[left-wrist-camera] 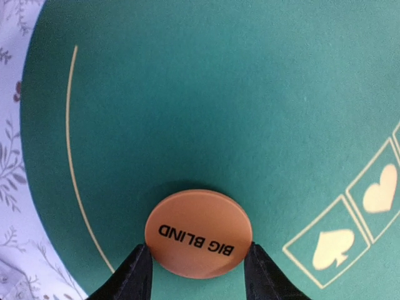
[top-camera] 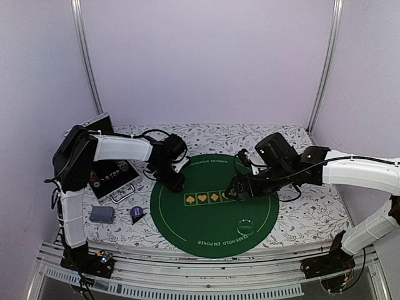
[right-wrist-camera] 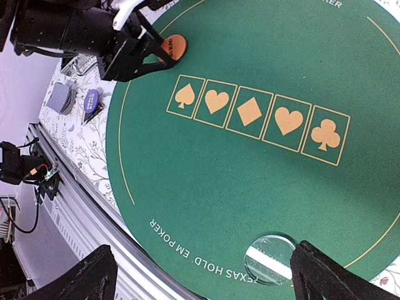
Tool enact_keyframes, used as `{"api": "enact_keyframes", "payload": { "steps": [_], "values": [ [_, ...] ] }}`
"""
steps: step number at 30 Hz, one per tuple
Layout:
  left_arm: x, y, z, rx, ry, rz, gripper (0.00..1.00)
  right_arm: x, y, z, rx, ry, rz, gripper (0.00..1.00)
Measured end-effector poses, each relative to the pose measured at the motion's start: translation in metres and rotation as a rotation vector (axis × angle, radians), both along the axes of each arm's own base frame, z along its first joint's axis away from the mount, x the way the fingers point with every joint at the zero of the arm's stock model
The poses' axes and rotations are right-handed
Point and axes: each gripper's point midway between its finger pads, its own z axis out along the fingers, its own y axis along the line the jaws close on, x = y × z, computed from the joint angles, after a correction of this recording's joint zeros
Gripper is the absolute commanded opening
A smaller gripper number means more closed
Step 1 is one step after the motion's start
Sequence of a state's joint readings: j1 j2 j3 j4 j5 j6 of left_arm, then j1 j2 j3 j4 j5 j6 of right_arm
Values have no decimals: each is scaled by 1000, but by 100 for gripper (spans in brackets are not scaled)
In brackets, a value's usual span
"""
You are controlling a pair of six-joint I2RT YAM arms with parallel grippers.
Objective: Distribute texas hold em gaming equipment
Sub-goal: Move the big blind button to the big blind area.
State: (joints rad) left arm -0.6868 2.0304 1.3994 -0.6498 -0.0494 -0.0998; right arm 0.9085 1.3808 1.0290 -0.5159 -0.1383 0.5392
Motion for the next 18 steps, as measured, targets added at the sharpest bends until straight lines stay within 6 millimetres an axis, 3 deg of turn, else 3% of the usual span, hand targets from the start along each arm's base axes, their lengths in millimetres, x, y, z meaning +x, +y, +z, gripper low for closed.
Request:
{"api": "enact_keyframes", "payload": {
  "steps": [5, 11, 18],
  "values": [
    [29, -27, -4, -24, -12, -5, 48, 1, -1, 1, -2, -8, -1, 99],
    [71, -77, 0, -103, -82, -55, 48, 1, -2, 5, 6, -19, -4, 99],
    [88, -135, -2, -130, -151, -165, 51, 3, -4, 12, 14, -39, -21, 99]
  ]
}}
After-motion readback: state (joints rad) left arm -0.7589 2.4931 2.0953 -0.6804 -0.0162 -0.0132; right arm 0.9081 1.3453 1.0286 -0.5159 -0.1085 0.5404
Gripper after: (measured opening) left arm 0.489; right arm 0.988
